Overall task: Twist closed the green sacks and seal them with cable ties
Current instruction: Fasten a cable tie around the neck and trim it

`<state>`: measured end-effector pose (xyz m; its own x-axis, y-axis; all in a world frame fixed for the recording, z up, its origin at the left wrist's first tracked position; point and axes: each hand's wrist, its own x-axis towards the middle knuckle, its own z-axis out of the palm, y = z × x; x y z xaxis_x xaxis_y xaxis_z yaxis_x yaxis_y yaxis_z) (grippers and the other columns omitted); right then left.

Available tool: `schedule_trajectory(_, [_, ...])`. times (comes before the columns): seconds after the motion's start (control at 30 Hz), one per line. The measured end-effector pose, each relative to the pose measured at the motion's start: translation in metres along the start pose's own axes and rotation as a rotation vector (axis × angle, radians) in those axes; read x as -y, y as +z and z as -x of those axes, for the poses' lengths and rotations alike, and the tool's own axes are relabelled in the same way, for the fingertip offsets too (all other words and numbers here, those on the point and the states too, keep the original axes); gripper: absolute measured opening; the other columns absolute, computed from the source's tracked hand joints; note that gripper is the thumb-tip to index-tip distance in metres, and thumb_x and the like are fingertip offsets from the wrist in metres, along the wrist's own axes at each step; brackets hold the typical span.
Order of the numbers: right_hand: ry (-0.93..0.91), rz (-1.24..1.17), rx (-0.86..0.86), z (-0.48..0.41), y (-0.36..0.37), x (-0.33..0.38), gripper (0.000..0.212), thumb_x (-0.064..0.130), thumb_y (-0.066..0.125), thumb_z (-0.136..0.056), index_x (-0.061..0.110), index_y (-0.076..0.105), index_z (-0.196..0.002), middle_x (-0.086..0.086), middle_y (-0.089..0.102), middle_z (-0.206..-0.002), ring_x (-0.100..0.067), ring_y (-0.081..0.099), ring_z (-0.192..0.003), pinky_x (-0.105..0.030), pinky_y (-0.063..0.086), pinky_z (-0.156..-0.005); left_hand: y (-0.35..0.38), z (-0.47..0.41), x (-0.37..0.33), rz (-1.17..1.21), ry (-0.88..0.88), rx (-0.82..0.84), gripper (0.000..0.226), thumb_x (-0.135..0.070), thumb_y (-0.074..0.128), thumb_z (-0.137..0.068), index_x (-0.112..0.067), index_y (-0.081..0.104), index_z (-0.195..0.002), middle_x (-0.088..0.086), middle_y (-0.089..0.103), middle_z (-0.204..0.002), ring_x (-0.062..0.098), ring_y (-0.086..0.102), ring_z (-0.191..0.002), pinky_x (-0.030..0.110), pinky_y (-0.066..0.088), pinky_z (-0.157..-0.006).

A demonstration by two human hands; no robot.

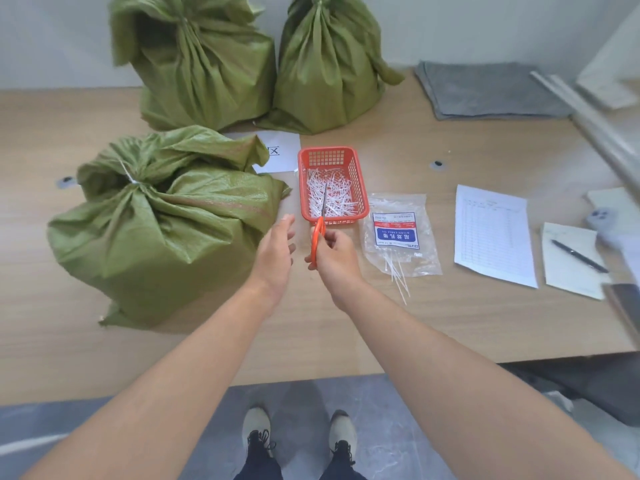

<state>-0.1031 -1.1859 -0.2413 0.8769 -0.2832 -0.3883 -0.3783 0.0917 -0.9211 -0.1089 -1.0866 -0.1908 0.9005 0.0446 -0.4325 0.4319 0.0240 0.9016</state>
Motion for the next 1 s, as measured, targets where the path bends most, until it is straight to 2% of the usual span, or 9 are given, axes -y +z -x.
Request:
schedule_trajectory(0.17, [-0.102,-0.015,0.020,0.023,-0.001,0.040,0.021,0.030,0.054,-0.106,0.010,0.060,-0.108,-0.001,0.064,-0.085,-0.009,0.063,-0.059,-0.024,0.050,-0.055,-0.006,0.027,-0.033,0.053,0.108,-0.002,0.048,-0.044,0.037,-0.106,-0.020,0.054,-0.144,0.006,0.054,-0.141,0.023,0.052,-0.130,0.038,0.038,-0.115])
schedule_trajectory(0.27, [-0.172,-0.029,0.047,0.037,0.002,0.062,0.021,0.031,0.053,-0.107,0.011,0.059,-0.106,-0.002,0.064,-0.085,-0.012,0.061,-0.063,-0.022,0.049,-0.053,-0.010,0.046,-0.053,0.063,0.170,-0.006,0.050,-0.058,0.043,-0.093,-0.027,0.060,-0.129,0.000,0.057,-0.132,0.020,0.054,-0.124,0.039,0.040,-0.110])
schedule_trajectory(0.37, [-0.230,-0.042,0.064,0.049,0.004,0.085,0.020,0.035,0.054,-0.106,0.016,0.059,-0.100,-0.006,0.064,-0.082,-0.016,0.058,-0.066,-0.022,0.047,-0.051,-0.015,0.062,-0.073,0.093,0.238,-0.008,0.043,-0.058,0.044,-0.089,-0.027,0.058,-0.115,-0.002,0.056,-0.116,0.020,0.054,-0.112,0.033,0.043,-0.098])
schedule_trajectory(0.43, [-0.261,-0.044,0.086,0.057,0.004,0.101,0.023,0.039,0.055,-0.105,0.017,0.059,-0.098,-0.006,0.064,-0.082,-0.017,0.058,-0.068,-0.025,0.047,-0.054,-0.019,0.069,-0.085,0.099,0.293,-0.023,0.042,-0.056,0.044,-0.093,-0.027,0.060,-0.119,-0.003,0.059,-0.121,0.019,0.056,-0.118,0.033,0.045,-0.105])
schedule_trajectory(0.53, [-0.339,-0.050,0.111,0.069,0.003,0.125,0.029,0.043,0.056,-0.104,0.014,0.061,-0.100,-0.004,0.064,-0.082,-0.017,0.059,-0.070,-0.030,0.049,-0.062,-0.026,0.079,-0.103,0.079,0.341,-0.051,0.048,-0.055,0.042,-0.098,-0.027,0.060,-0.133,-0.001,0.059,-0.132,0.019,0.056,-0.125,0.043,0.039,-0.115])
schedule_trajectory(0.7, [-0.444,-0.035,0.135,0.089,0.004,0.168,0.028,0.043,0.059,-0.102,0.016,0.061,-0.098,0.002,0.064,-0.076,-0.018,0.061,-0.069,-0.037,0.050,-0.066,-0.034,0.097,-0.139,0.094,0.422,-0.054,0.040,-0.049,0.041,-0.103,-0.028,0.057,-0.133,0.004,0.055,-0.138,0.020,0.058,-0.115,0.036,0.043,-0.106])
schedule_trajectory(0.77, [-0.485,-0.016,0.147,0.097,0.005,0.186,0.028,0.042,0.059,-0.103,0.014,0.061,-0.099,0.002,0.063,-0.076,-0.016,0.060,-0.067,-0.034,0.051,-0.063,-0.038,0.104,-0.153,0.089,0.458,-0.058,0.045,-0.049,0.038,-0.104,-0.028,0.054,-0.141,0.003,0.053,-0.139,0.016,0.057,-0.112,0.037,0.042,-0.109])
schedule_trajectory(0.9, [-0.550,-0.014,0.192,0.109,0.007,0.218,0.029,0.040,0.059,-0.103,0.011,0.064,-0.106,0.001,0.065,-0.080,-0.014,0.061,-0.068,-0.034,0.056,-0.069,-0.047,0.116,-0.180,0.064,0.532,-0.054,0.055,-0.058,0.037,-0.100,-0.034,0.046,-0.150,-0.003,0.044,-0.151,0.015,0.037,-0.142,0.048,0.026,-0.122])
schedule_trajectory(1.0, [-0.574,-0.014,0.227,0.116,0.011,0.236,0.029,0.039,0.058,-0.104,0.011,0.064,-0.107,-0.001,0.066,-0.083,-0.012,0.062,-0.068,-0.031,0.057,-0.070,-0.053,0.121,-0.197,0.082,0.522,-0.046,0.080,-0.075,0.039,-0.082,-0.033,0.045,-0.150,-0.008,0.038,-0.155,0.003,0.033,-0.128,0.044,0.024,-0.119])
